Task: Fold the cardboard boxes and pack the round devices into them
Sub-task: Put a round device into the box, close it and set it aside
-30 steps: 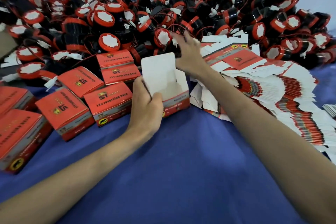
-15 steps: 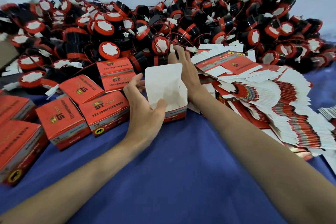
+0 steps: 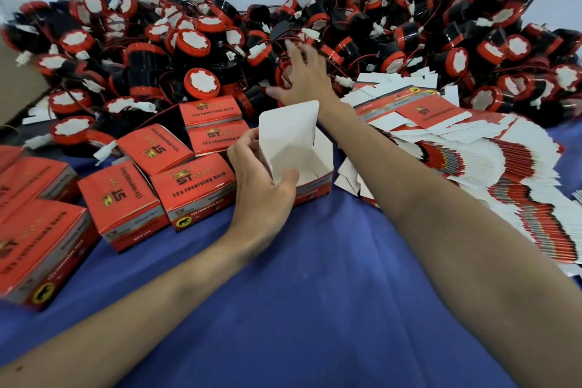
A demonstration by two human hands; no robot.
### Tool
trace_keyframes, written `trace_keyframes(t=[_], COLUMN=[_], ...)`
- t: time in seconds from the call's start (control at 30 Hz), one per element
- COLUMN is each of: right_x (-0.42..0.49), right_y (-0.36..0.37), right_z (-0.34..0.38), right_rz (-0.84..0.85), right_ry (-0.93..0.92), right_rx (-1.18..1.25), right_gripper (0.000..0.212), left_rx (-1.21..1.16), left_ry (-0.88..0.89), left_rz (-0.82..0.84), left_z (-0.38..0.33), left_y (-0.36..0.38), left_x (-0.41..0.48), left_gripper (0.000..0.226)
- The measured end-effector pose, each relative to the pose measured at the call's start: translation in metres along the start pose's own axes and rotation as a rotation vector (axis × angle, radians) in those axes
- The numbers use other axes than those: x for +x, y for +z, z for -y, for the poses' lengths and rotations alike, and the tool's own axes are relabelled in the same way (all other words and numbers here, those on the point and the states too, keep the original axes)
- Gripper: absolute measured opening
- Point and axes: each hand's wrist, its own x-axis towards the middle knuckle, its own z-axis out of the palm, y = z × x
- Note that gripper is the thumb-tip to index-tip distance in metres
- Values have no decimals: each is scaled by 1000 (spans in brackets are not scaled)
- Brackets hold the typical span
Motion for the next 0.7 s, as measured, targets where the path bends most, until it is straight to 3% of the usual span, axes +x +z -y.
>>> trace_keyframes(t=[0.07, 0.2, 0.33, 0.53, 0.6, 0.7], right_x=[7, 4, -3, -45, -63, -85], right_y=[3, 3, -8, -28, -36, -58], right_z=[-1, 0, -9, -30, -37, -36], right_rz=[131, -103, -72, -164, -193, -278], right_ry=[35, 10, 2, -51, -47, 176], right_rx=[-81, -61, -33, -3, 169, 810], right_gripper=[82, 58, 65, 60, 51, 27], left_rx=[-9, 5, 8, 18, 2, 7], left_ry=[-15, -11, -4, -18, -35, -40], left_rz=[12, 17, 28, 26, 29, 34], left_z=[-1, 1, 2, 2, 2, 2], left_y=[0, 1, 0, 1, 1, 1], left_x=[0, 1, 1, 2, 1, 1], left_gripper=[63, 62, 60, 57, 57, 55])
